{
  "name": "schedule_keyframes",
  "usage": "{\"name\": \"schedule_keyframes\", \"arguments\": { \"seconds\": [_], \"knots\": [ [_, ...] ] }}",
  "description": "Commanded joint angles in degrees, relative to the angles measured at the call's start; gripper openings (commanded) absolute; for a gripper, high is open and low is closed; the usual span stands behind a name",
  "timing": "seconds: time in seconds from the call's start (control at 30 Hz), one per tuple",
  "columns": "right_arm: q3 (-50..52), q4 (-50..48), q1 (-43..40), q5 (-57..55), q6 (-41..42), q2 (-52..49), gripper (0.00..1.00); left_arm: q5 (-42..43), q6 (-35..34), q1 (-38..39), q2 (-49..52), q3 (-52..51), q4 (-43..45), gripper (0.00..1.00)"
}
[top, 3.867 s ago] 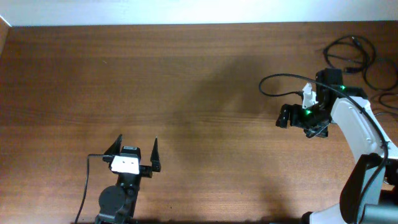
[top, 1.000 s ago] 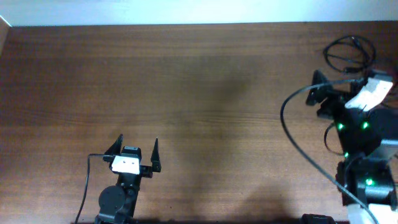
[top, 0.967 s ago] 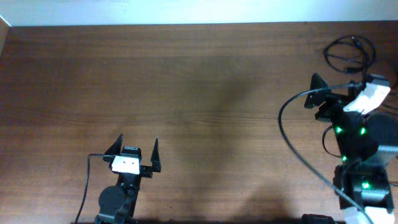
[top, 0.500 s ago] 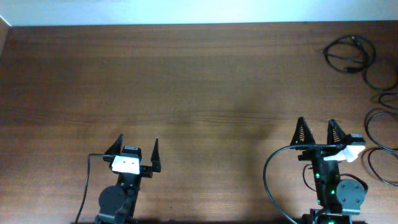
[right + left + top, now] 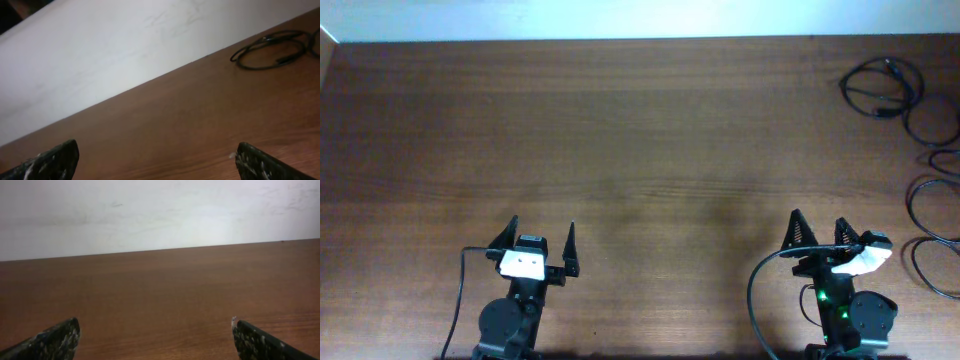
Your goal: Untangle cables
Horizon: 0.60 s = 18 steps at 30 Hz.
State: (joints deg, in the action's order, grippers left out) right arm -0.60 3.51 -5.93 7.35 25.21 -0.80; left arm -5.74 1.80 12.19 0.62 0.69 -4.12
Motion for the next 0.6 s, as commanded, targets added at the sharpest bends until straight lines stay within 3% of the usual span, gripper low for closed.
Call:
{"name": "schedule_keyframes", "arguments": {
  "seconds": [0.0, 0.2, 0.57],
  "knots": [
    [0.3, 0.5, 0.3, -0.3, -6.1, 0.6, 0.99, 0.4, 0.9, -0.3, -0.3, -0.2, -0.2, 0.99],
    [0.3, 0.6, 0.3, 0.2, -17.9, 0.6, 0.99, 0.4, 0.9, -0.3, -0.3, -0.2, -0.2, 0.99],
    [0.3, 0.6, 0.3, -0.5, -17.9, 0.6, 0.99, 0.4, 0.9, -0.3, -0.3, -0.2, -0.2, 0.99]
  ]
}}
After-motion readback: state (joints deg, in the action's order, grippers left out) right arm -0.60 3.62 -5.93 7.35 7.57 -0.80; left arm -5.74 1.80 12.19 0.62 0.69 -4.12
